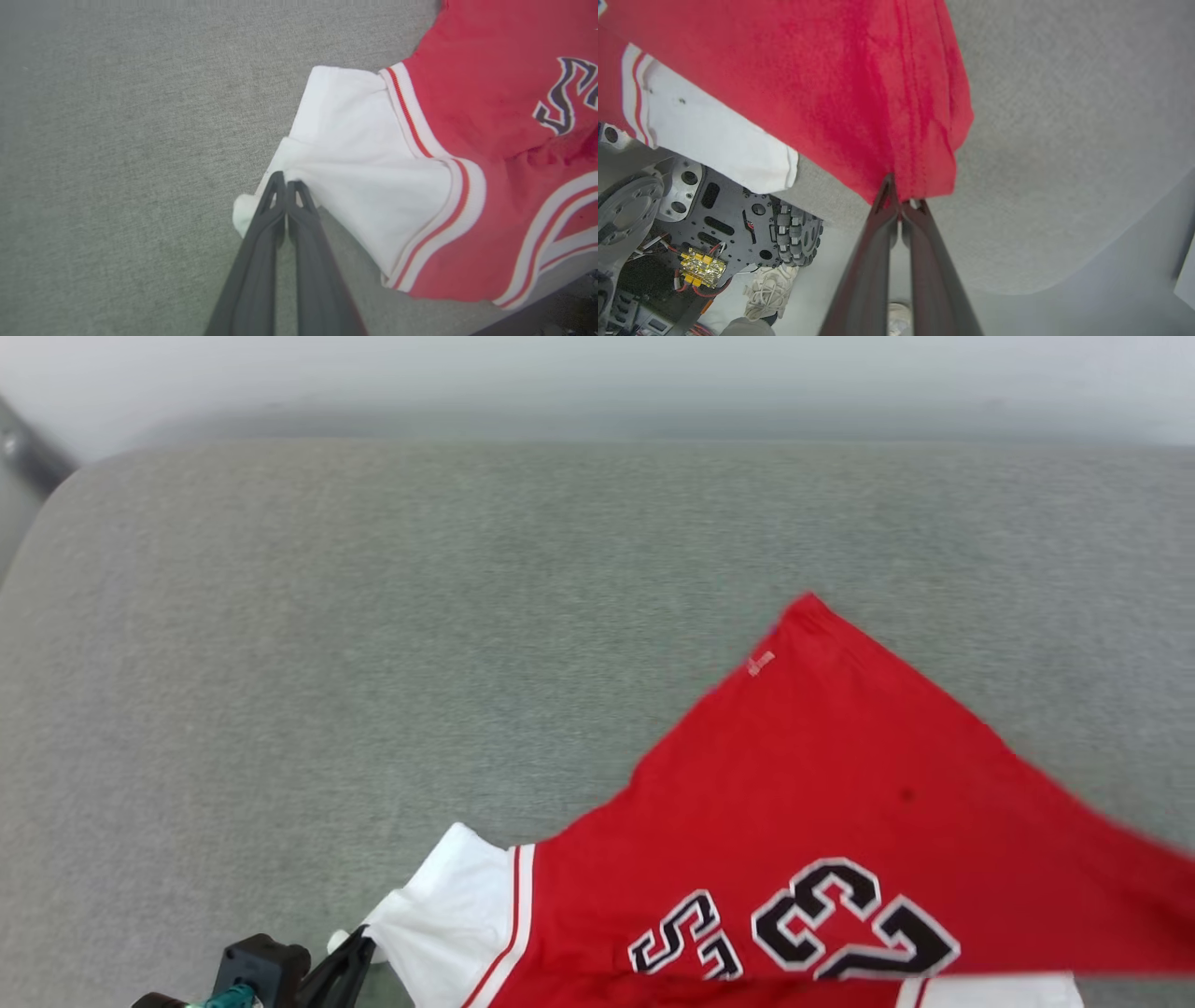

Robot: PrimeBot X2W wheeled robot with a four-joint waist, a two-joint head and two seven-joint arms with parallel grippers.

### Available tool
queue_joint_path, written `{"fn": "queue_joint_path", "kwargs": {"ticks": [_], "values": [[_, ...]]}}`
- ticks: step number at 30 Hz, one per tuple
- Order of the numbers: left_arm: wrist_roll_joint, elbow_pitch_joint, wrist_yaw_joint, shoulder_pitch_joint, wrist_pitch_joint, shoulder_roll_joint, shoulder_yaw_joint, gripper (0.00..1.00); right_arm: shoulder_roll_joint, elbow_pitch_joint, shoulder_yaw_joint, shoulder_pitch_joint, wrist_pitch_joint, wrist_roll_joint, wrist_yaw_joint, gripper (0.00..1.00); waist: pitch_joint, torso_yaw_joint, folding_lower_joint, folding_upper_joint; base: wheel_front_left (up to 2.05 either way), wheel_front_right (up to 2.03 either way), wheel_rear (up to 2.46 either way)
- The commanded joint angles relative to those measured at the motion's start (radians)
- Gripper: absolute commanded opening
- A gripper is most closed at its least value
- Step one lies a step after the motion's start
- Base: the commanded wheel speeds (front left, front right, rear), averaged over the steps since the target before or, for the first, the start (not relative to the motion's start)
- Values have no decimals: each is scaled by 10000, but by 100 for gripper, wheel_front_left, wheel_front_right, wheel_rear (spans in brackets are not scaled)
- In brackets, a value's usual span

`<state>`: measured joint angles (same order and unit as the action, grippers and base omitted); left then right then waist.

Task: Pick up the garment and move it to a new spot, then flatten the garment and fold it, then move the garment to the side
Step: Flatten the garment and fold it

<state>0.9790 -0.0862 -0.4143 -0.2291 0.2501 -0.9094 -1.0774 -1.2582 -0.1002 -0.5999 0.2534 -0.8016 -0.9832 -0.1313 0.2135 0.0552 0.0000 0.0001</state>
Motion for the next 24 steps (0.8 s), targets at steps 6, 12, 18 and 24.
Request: {"fn": "queue_joint_path", "kwargs": {"ticks": [6,12,18,24], "values": [[-41,-18,47,48,75,-106,101,0,340,545,1,-2487,1321,-384,11,0,27,-437,0,-1,0,0,0],[-60,6,93,-54,62,-122,114,0,1106,1051,337,-3814,2181,-293,11,0,109,-557,0,-1,0,0,0],[-60,30,145,-121,-41,-150,76,0,1400,1109,1279,-3758,2564,-28,11,100,9,-580,0,-1,0,0,0],[-133,-49,112,-147,-90,-46,7,0,1049,311,2937,-3020,2680,254,9,100,-53,-426,0,-1,0,0,0]]}}
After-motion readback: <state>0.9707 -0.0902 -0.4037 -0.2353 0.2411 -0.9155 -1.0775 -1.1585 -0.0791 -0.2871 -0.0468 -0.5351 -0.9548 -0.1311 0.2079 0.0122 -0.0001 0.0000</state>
